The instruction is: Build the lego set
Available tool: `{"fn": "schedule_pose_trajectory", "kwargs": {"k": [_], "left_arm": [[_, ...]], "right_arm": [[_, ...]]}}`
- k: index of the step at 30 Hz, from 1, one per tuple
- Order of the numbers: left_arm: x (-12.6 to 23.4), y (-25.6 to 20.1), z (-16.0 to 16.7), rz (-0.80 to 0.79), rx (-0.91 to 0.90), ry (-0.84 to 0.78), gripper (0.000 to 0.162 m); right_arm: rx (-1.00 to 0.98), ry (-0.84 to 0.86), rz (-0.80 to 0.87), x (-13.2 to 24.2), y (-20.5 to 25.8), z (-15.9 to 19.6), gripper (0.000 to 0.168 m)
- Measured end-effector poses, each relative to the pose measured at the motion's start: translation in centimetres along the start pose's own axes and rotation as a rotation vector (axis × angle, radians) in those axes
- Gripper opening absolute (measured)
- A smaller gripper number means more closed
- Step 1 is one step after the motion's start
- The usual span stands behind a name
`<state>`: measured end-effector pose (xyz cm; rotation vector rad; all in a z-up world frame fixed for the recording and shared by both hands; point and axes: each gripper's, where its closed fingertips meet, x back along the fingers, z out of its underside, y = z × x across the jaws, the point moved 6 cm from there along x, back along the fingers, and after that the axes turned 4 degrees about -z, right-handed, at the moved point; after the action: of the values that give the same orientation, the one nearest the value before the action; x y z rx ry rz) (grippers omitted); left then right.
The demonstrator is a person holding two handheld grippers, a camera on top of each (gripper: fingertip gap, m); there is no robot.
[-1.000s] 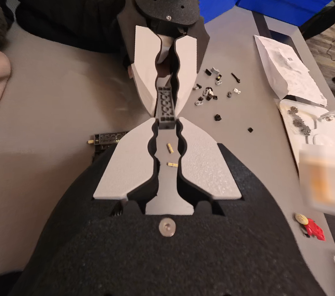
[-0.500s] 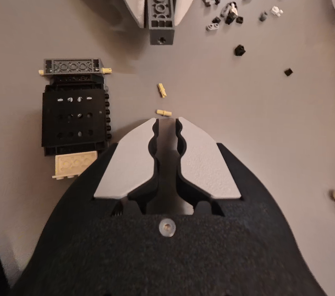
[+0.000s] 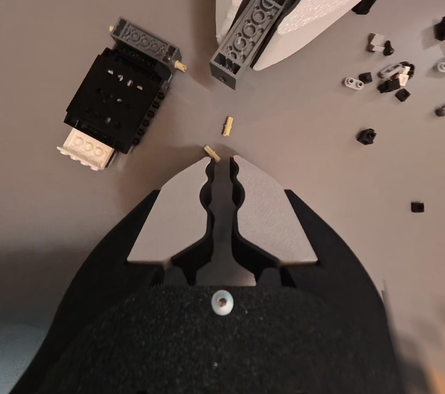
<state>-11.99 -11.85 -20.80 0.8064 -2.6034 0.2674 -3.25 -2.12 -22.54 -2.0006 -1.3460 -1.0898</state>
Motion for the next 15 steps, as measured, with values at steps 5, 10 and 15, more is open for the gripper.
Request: {"fn": "schedule_pose_trajectory", "kwargs": {"k": [5, 10, 15], "left_arm": [[-0.03, 0.11, 0.08, 0.009, 0.014, 0.001, 0.017], [-0.15, 0.15, 0.15, 0.018, 0.023, 0.007, 0.017], [-0.09, 0.20, 0.09, 0.024, 0.033, -0.001, 0.017]], "right_arm": [[0.039, 0.033, -0.071, -0.29, 0.03, 0.06, 0.012], [0.067, 0.032, -0.077, -0.62, 0.15, -0.13, 0.011], [0.028, 0.013, -0.099, -0.79, 0.33, -0.18, 0.005]]}}
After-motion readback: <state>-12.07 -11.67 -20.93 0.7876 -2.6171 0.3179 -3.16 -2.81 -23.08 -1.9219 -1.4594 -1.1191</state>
